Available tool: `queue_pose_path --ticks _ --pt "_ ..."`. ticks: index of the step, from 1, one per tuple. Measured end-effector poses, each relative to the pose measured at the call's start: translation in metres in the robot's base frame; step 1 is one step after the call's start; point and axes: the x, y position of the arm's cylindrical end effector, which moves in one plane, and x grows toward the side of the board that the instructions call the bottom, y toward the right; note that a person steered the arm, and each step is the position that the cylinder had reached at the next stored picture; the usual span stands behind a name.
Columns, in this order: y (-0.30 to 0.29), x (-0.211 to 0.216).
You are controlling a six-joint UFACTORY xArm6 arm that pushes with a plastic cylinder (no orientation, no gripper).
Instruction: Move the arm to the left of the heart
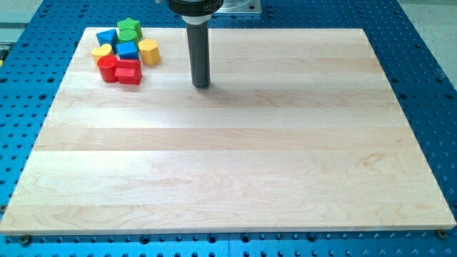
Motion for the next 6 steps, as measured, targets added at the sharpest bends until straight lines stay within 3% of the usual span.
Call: queue_pose_path --ticks 2,4,5,6 --pt "0.0 -0.002" --pt "-0.048 0.025" --pt "-0.128 0.06" --pt "-0.21 0.027"
